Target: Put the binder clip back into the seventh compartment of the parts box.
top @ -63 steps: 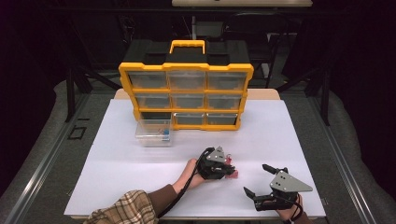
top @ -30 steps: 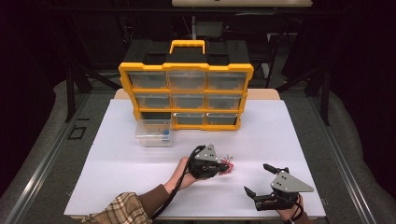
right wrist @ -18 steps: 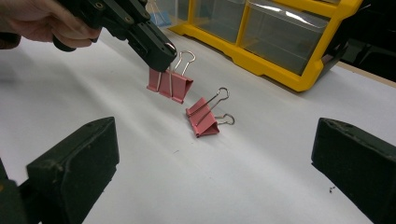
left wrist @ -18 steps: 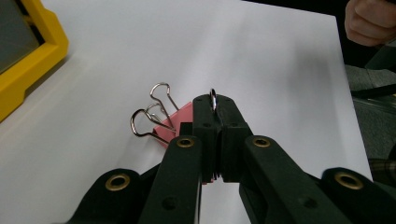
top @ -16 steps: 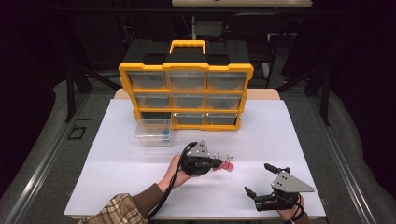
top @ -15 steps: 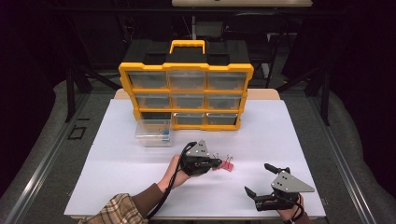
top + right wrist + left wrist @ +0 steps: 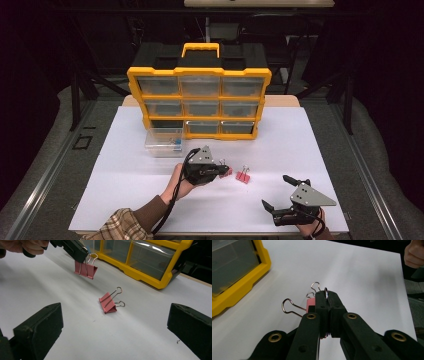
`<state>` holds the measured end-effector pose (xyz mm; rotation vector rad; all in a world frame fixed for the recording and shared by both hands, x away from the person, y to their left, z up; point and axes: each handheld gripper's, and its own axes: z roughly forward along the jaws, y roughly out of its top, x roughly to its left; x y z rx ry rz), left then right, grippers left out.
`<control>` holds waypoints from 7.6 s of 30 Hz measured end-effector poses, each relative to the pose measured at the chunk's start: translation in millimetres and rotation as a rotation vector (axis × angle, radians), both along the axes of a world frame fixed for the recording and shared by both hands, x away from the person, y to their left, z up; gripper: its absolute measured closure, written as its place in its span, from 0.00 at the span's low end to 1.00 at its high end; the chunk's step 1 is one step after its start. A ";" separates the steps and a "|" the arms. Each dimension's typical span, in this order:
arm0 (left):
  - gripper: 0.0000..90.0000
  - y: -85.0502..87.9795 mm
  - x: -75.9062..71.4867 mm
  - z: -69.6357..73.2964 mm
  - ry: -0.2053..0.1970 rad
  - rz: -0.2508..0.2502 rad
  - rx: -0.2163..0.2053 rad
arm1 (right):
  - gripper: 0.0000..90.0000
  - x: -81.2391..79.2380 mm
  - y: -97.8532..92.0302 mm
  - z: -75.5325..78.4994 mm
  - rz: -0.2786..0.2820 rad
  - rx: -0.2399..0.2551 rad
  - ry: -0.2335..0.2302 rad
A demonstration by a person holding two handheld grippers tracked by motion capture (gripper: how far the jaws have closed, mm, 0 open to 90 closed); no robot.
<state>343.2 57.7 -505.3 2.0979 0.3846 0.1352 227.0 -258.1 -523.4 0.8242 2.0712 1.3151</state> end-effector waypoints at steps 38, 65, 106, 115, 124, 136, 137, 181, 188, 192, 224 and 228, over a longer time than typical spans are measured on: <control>0.98 53.7 18.2 35.7 -0.071 0.160 -0.112 | 0.00 1.8 1.9 -1.8 0.007 -0.011 0.014; 0.98 97.6 27.0 61.5 -0.162 0.296 -0.187 | 0.00 1.0 2.4 -2.0 0.004 -0.017 0.020; 0.95 142.2 47.8 51.8 -0.138 0.526 -0.123 | 0.00 1.7 3.2 -2.5 0.005 -0.018 0.027; 0.42 136.1 48.7 51.9 -0.109 0.526 -0.144 | 0.00 1.9 2.9 -2.4 0.007 -0.018 0.026; 0.16 104.5 37.6 51.5 -0.099 0.407 -0.146 | 0.00 2.5 3.0 -2.8 0.009 -0.017 0.027; 0.03 69.6 27.6 40.2 -0.077 0.317 -0.116 | 0.00 2.3 3.1 -2.9 0.008 -0.015 0.026; 0.02 66.9 27.0 38.8 -0.078 0.312 -0.113 | 0.00 2.2 2.8 -2.7 0.009 -0.017 0.029; 0.00 -36.3 12.2 -10.3 0.005 0.061 0.058 | 0.00 0.9 2.7 -2.9 0.011 -0.025 0.027; 0.00 -46.8 14.5 -14.0 0.013 0.054 0.064 | 0.00 1.1 2.9 -3.1 0.012 -0.023 0.028; 0.02 -53.4 16.5 -16.1 0.026 0.040 0.072 | 0.00 0.8 3.0 -3.1 0.013 -0.023 0.026; 0.77 -83.5 32.3 -39.6 0.093 0.010 0.142 | 0.00 1.3 2.9 -3.8 0.014 -0.027 0.039; 0.81 -82.5 32.0 -37.8 0.099 -0.009 0.137 | 0.00 1.3 2.9 -3.8 0.014 -0.027 0.037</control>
